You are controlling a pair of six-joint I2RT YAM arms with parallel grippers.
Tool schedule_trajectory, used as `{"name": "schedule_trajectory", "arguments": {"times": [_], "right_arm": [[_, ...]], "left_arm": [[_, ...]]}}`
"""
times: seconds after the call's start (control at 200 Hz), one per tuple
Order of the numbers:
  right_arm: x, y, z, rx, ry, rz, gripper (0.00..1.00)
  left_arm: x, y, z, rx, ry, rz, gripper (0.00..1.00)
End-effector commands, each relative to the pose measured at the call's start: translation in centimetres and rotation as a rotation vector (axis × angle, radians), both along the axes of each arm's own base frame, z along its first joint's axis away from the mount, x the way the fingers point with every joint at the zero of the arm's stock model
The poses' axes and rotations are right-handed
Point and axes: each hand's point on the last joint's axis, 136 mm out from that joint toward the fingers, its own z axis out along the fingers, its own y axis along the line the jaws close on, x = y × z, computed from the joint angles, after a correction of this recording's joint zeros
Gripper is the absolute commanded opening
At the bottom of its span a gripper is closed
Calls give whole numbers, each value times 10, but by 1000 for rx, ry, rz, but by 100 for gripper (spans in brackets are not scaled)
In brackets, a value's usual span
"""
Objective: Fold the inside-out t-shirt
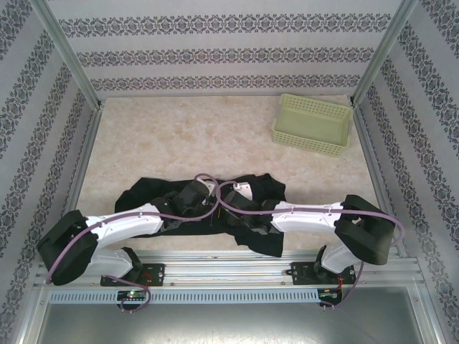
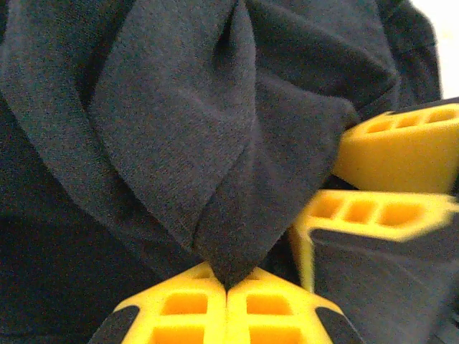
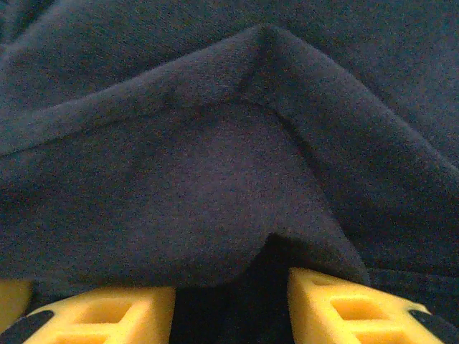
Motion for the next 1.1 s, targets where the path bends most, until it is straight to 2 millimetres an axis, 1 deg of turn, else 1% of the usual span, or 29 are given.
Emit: {"name": "schedule_trajectory", "arguments": {"times": [0.0,0.055,0.09,0.18,0.24,0.305,0.385,0.505,0.51,0.58,0.635,0.709,0.774,0.814,0.884,0.909,0.959,0.989,1.094], "right_arm": [[1,3,1,-4,9,3,41],[2,1,2,-16,7,4,32],[2,-1,3,-23,5,5,24],[1,-5,13,-21,-12,7,6],[-1,-8,21,-6,-28,13,0],[-3,-10,34,32,-53,27,0],[-6,-16,49,101,-84,35,0],[-10,-26,66,245,-118,23,0],[-10,-28,63,241,-113,21,0],[-10,-36,66,313,-129,-5,0],[-9,-43,65,352,-133,-31,0],[-9,-52,58,369,-121,-70,0],[-8,-55,56,371,-115,-83,0],[-8,-56,56,373,-116,-87,0],[-6,-56,61,376,-124,-90,0],[-6,-56,64,379,-128,-90,0],[-5,-56,70,384,-139,-88,0],[-4,-55,74,389,-145,-85,0],[-2,-52,85,401,-160,-75,0]], "left_arm": [[-1,-11,22,-106,-59,-14,0],[0,-8,25,-110,-76,-3,0],[1,-6,27,-109,-86,6,0],[4,1,25,-70,-97,28,0],[7,7,22,-35,-102,49,0],[10,14,17,3,-102,73,0],[13,17,14,6,-99,86,0],[13,11,12,-52,-68,73,0],[13,11,12,-53,-67,73,0],[12,8,9,-64,-57,64,0],[11,5,8,-67,-53,50,0],[9,0,9,-79,-46,22,0],[7,-4,11,-92,-44,0,1],[6,-6,11,-94,-44,-14,4],[4,-8,13,-74,-46,-40,15],[3,-7,13,-56,-53,-45,19],[2,-4,16,-7,-74,-53,31],[2,-3,20,19,-95,-58,36],[-4,-3,40,81,-189,-103,43]]}}
